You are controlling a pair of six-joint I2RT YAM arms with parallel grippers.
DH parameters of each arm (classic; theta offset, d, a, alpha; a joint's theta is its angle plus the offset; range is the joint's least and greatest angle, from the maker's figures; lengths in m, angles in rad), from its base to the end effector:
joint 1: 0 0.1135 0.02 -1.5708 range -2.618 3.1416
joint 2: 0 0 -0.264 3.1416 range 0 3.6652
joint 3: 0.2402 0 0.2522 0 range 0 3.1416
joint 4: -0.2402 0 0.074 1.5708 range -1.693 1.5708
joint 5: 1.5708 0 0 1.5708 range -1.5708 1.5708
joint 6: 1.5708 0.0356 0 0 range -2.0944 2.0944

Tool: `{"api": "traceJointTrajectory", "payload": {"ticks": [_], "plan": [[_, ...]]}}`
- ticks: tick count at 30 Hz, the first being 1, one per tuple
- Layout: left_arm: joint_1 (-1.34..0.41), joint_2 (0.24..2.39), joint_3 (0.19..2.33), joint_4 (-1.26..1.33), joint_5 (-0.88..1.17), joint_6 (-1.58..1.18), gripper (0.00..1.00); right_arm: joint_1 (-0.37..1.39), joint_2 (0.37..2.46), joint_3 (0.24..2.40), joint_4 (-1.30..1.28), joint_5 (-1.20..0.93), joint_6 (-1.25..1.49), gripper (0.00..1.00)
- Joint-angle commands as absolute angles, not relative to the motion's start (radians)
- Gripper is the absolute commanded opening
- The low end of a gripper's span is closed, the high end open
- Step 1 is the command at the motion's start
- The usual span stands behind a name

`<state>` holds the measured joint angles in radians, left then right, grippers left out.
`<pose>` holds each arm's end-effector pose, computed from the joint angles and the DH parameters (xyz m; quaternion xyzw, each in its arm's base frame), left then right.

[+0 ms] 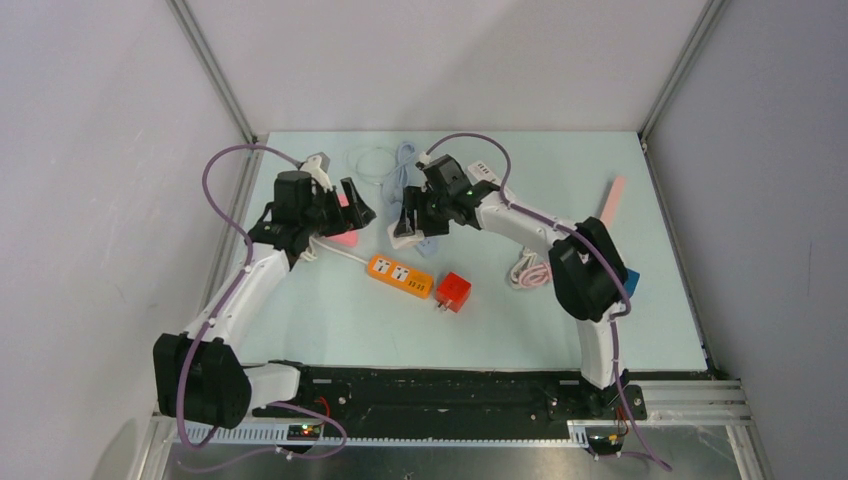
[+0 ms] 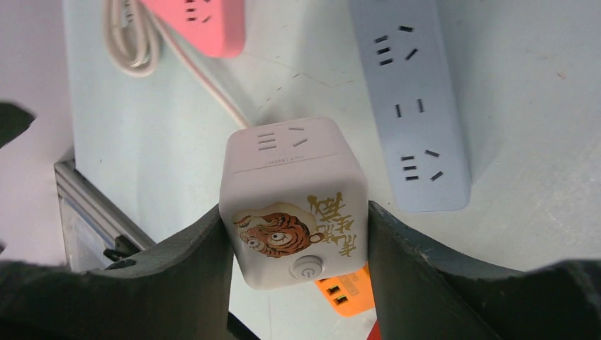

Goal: Insert the plug
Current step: Insert the plug into the socket.

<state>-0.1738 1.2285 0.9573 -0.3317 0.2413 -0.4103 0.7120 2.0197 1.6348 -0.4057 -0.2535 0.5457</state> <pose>0.2673 -0.0556 0.2928 -0.0481 0.8792 -0.2350 0.4117 0.3427 0.3076 0.2379 -0.1241 0.9103 0.3164 0.2363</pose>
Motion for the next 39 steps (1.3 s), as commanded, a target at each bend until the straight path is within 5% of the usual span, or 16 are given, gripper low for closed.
{"api": "traceJointTrajectory", "payload": {"ticks": [1,7,28,39], "plan": [[-0.17,1.227,0.967,-0.332,0.207,-0.426,0.87,0.706,2.074,1.755,-0.464,-0.196,0.629,0.0],[-0.169,1.252,0.973,-0.336,0.204,-0.439,0.88,0.672,2.116,1.766,-0.514,-0.254,0.741,0.0],[-0.169,1.286,0.945,-0.334,0.213,-0.44,0.88,0.614,2.224,2.092,-1.143,0.189,0.994,0.0],[-0.169,1.277,0.93,-0.334,0.19,-0.475,0.88,0.677,2.226,2.178,-1.174,0.256,1.107,0.0]]}}
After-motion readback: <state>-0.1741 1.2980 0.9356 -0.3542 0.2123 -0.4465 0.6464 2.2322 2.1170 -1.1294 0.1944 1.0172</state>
